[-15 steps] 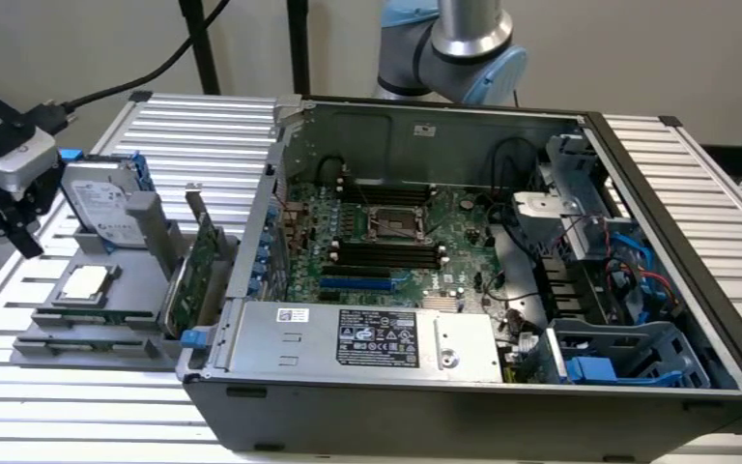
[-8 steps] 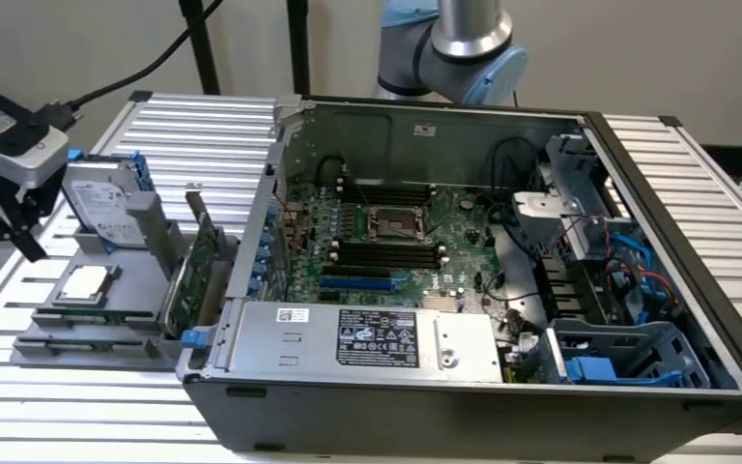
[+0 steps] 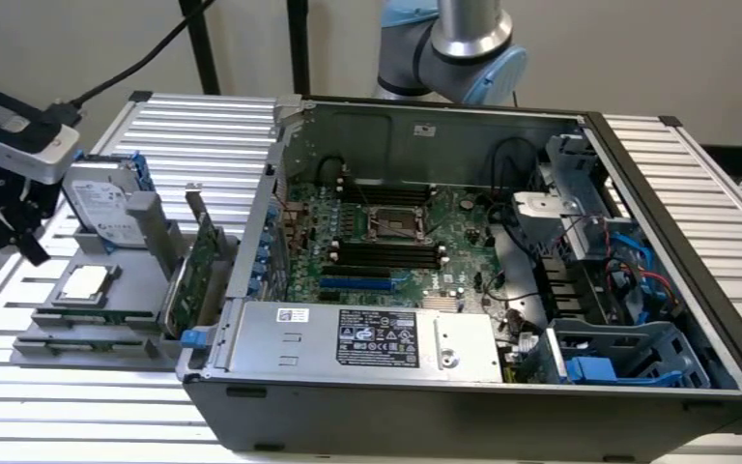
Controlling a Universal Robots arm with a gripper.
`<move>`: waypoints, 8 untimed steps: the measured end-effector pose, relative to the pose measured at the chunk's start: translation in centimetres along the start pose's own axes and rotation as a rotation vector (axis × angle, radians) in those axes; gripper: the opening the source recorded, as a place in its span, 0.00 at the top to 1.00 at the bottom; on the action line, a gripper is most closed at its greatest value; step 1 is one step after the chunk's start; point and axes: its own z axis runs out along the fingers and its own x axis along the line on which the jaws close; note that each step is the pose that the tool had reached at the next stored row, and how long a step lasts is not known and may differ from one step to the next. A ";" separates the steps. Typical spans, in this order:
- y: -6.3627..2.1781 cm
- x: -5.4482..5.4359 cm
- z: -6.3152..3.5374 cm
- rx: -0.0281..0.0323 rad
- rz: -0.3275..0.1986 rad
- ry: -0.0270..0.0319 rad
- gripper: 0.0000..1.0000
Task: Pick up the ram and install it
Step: 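Pick up the ram and move it above insertion slot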
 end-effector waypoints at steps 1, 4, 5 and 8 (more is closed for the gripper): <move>0.00 0.0 0.07 -0.0003 -0.017 0.0004 1.00; -0.01 0.0 0.30 -0.0016 -0.072 0.0019 1.00; -0.01 0.0 0.38 -0.0020 -0.090 0.0023 1.00; -0.02 0.0 0.61 -0.0032 -0.145 0.0037 1.00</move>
